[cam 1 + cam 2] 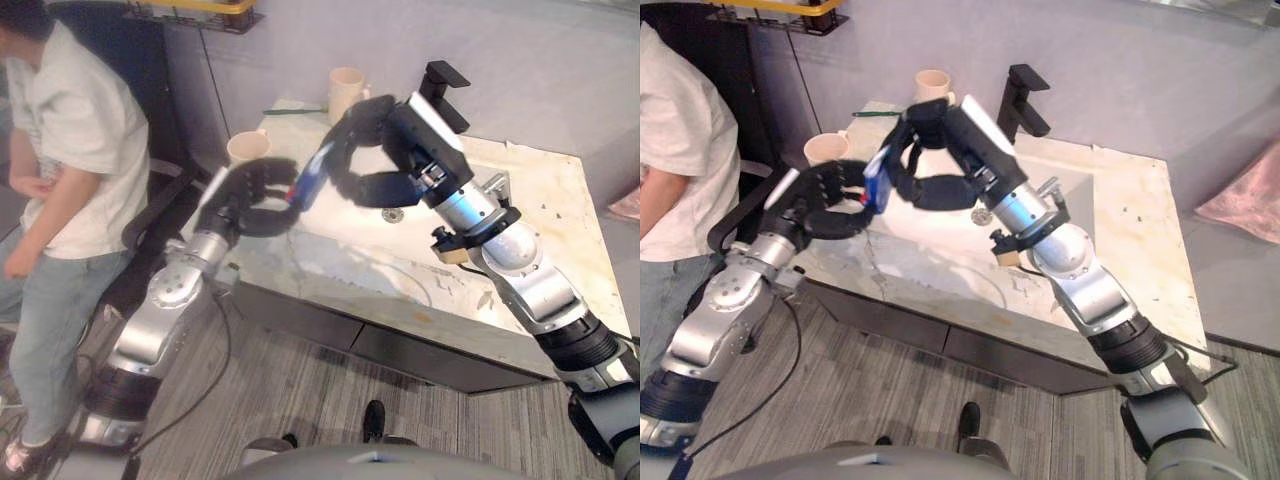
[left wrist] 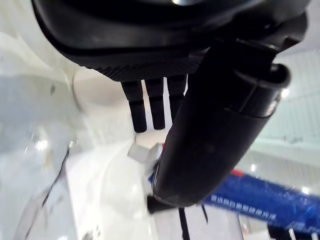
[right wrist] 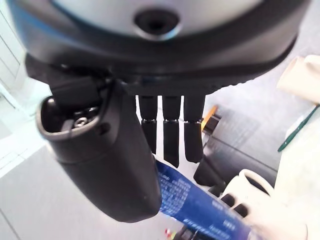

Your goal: Organize the bathroom.

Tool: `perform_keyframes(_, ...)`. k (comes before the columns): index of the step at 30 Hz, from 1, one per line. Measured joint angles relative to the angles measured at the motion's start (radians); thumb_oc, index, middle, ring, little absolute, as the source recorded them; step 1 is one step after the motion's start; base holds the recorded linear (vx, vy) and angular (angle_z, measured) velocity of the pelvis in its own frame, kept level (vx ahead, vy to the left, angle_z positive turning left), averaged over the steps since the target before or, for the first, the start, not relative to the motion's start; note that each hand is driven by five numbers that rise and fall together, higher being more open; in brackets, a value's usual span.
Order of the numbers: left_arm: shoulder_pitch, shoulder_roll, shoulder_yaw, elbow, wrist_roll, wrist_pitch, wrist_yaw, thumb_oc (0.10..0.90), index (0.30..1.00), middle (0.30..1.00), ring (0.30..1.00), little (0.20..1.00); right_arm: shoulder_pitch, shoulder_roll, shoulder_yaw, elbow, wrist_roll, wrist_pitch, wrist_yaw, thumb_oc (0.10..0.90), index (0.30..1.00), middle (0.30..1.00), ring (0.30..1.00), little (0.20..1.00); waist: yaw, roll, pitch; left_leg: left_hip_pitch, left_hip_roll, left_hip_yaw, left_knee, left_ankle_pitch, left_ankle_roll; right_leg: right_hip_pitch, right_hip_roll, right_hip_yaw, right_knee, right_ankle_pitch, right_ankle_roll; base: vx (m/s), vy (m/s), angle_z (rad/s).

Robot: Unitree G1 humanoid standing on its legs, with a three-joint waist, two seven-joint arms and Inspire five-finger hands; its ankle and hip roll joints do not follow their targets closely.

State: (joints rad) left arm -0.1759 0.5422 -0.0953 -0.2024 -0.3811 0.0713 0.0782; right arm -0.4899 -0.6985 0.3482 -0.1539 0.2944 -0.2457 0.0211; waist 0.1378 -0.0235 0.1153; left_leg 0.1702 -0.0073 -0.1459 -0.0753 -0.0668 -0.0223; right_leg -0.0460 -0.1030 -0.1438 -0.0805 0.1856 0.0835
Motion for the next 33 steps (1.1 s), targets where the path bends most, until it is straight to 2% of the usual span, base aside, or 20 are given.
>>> perform_keyframes(1,0.022,-0.010,0.047,-0.003,0.029,-0.038,0.028,0.800,0.900,0.900,0.900,0.900,0.002,0.000,-0.013,0.006,-0.039,-0.009,-0.063,0.400,0.300,0.300,0.300,0.300,0.015,0.000,0.000,-0.007,0.001,-0.015,0.002,0.001,-0.002,0.001,-0.002,-0.014,0.000,-0.001,-0.002,-0.01,0.039,0.20)
perform_keyframes(3,0.065,-0.028,0.114,-0.003,0.039,-0.073,0.067,0.800,0.900,0.900,0.900,0.900,0.004,-0.001,-0.052,0.012,-0.087,-0.017,-0.137,0.400,0.300,0.300,0.300,0.300,0.036,0.000,0.000,-0.011,0.003,-0.028,0.003,0.002,-0.005,0.003,-0.002,-0.026,0.000,-0.003,-0.005,-0.02,0.050,0.25)
perform_keyframes(6,0.141,-0.049,0.165,-0.003,0.038,-0.097,0.099,0.800,0.900,0.900,0.900,0.900,0.003,-0.003,-0.124,0.033,-0.129,-0.026,-0.278,0.400,0.300,0.300,0.300,0.300,0.066,-0.001,0.001,-0.019,0.000,-0.064,0.010,0.004,-0.007,0.018,-0.012,-0.062,0.000,-0.010,-0.003,-0.01,0.051,0.33)
perform_keyframes(10,0.208,-0.061,0.139,-0.003,0.056,-0.117,0.093,0.800,0.900,0.900,0.900,0.900,-0.022,-0.004,-0.157,0.064,-0.129,-0.031,-0.402,0.400,0.300,0.300,0.300,0.300,0.115,-0.009,0.005,-0.027,-0.007,-0.087,0.021,0.004,-0.006,0.027,-0.021,-0.081,0.000,-0.013,0.001,-0.01,0.062,0.25)
perform_keyframes(11,0.228,-0.058,0.116,-0.003,0.078,-0.130,0.086,0.800,0.900,0.900,0.900,0.900,-0.040,-0.004,-0.159,0.099,-0.130,-0.039,-0.436,0.400,0.300,0.300,0.300,0.300,0.129,-0.021,0.012,-0.034,-0.015,-0.108,0.029,0.004,-0.005,0.035,-0.032,-0.101,0.000,-0.019,0.005,-0.01,0.065,0.40)
perform_keyframes(14,0.227,-0.040,0.087,-0.004,0.075,-0.154,0.059,0.800,0.900,0.900,0.900,0.900,-0.044,-0.005,-0.163,0.120,-0.133,-0.046,-0.476,0.400,0.300,0.300,0.300,0.300,0.137,-0.052,0.029,-0.078,-0.039,-0.142,0.072,0.001,0.001,0.030,-0.054,-0.129,0.004,-0.015,0.011,0.00,0.049,0.39)
perform_keyframes(15,0.226,-0.029,0.070,-0.004,0.075,-0.159,0.055,0.800,0.900,0.900,0.900,0.900,-0.044,-0.005,-0.162,0.120,-0.134,-0.046,-0.487,0.400,0.300,0.300,0.300,0.300,0.138,-0.055,0.035,-0.097,-0.050,-0.154,0.098,-0.006,0.008,0.019,-0.066,-0.129,0.028,-0.016,0.014,0.06,0.013,0.56)
perform_keyframes(17,0.222,-0.022,0.028,-0.004,0.075,-0.162,0.037,0.800,0.900,0.900,0.900,0.900,-0.041,-0.009,-0.162,0.121,-0.133,-0.046,-0.513,0.400,0.300,0.300,0.300,0.300,0.104,-0.029,0.060,-0.109,-0.057,-0.210,0.134,-0.009,0.018,0.006,-0.077,-0.064,0.115,-0.021,0.008,0.09,-0.013,0.77)
perform_keyframes(18,0.221,-0.014,0.015,-0.004,0.074,-0.163,0.026,0.800,0.900,0.900,0.900,0.900,-0.037,-0.013,-0.162,0.121,-0.133,-0.046,-0.521,0.400,0.300,0.300,0.300,0.300,0.092,-0.027,0.066,-0.108,-0.059,-0.236,0.141,-0.005,0.022,0.003,-0.078,-0.023,0.149,-0.036,-0.009,0.07,-0.024,0.72)
perform_keyframes(19,0.219,-0.006,0.004,-0.003,0.072,-0.165,0.020,0.800,0.900,0.900,0.900,0.900,-0.037,-0.018,-0.163,0.121,-0.133,-0.050,-0.525,0.400,0.300,0.300,0.300,0.300,0.084,-0.026,0.070,-0.105,-0.059,-0.267,0.147,-0.001,0.024,-0.008,-0.061,0.035,0.163,-0.096,0.001,0.09,-0.072,1.02)
perform_keyframes(20,0.208,0.011,-0.013,-0.001,0.069,-0.166,0.019,0.800,0.900,0.900,0.900,0.900,-0.038,-0.024,-0.166,0.121,-0.135,-0.072,-0.532,0.400,0.300,0.300,0.300,0.300,0.062,-0.043,0.070,-0.128,-0.063,-0.306,0.157,0.003,0.020,0.022,0.005,0.117,0.113,-0.157,0.014,0.11,-0.083,0.92)
perform_keyframes(21,0.201,0.021,-0.013,-0.001,0.068,-0.169,0.013,0.800,0.900,0.900,0.900,0.900,-0.043,-0.028,-0.167,0.119,-0.136,-0.079,-0.532,0.400,0.300,0.300,0.300,0.300,0.064,-0.069,0.078,-0.141,-0.091,-0.318,0.163,0.004,0.019,0.039,0.025,0.149,0.094,-0.156,0.008,0.09,-0.120,0.95)
perform_keyframes(22,0.197,-0.004,-0.024,0.012,0.068,-0.180,0.015,0.800,0.900,0.900,0.900,0.900,-0.043,-0.043,-0.169,0.119,-0.155,-0.091,-0.534,0.400,0.300,0.300,0.300,0.300,0.059,-0.051,0.087,-0.159,-0.104,-0.326,0.197,-0.003,0.016,0.045,0.018,0.161,0.100,-0.147,0.021,0.07,-0.094,0.70)
perform_keyframes(23,0.198,0.009,-0.037,0.012,0.066,-0.184,0.011,0.800,0.900,0.900,0.900,0.900,-0.042,-0.048,-0.171,0.120,-0.171,-0.094,-0.535,0.400,0.300,0.300,0.300,0.300,0.054,-0.053,0.090,-0.176,-0.116,-0.327,0.221,-0.012,0.018,0.046,0.013,0.173,0.096,-0.159,0.018,0.05,-0.124,0.50)
perform_keyframes(29,0.208,0.019,-0.055,0.019,0.068,-0.202,0.017,0.800,0.900,0.900,0.900,0.900,-0.042,-0.046,-0.171,0.161,-0.170,-0.097,-0.532,0.400,0.300,0.300,0.300,0.300,0.086,-0.081,0.107,-0.146,-0.102,-0.333,0.172,0.000,0.007,0.100,0.014,0.163,0.002,-0.127,0.018,0.10,-0.077,0.06)
perform_keyframes(33,0.208,0.018,-0.055,0.019,0.062,-0.202,0.019,0.800,0.900,0.900,0.900,0.900,-0.047,-0.047,-0.170,0.161,-0.170,-0.095,-0.536,0.400,0.300,0.300,0.300,0.300,0.079,-0.081,0.107,-0.123,-0.086,-0.335,0.126,0.016,0.006,0.105,0.017,0.149,0.001,-0.128,0.016,0.10,-0.044,0.00)
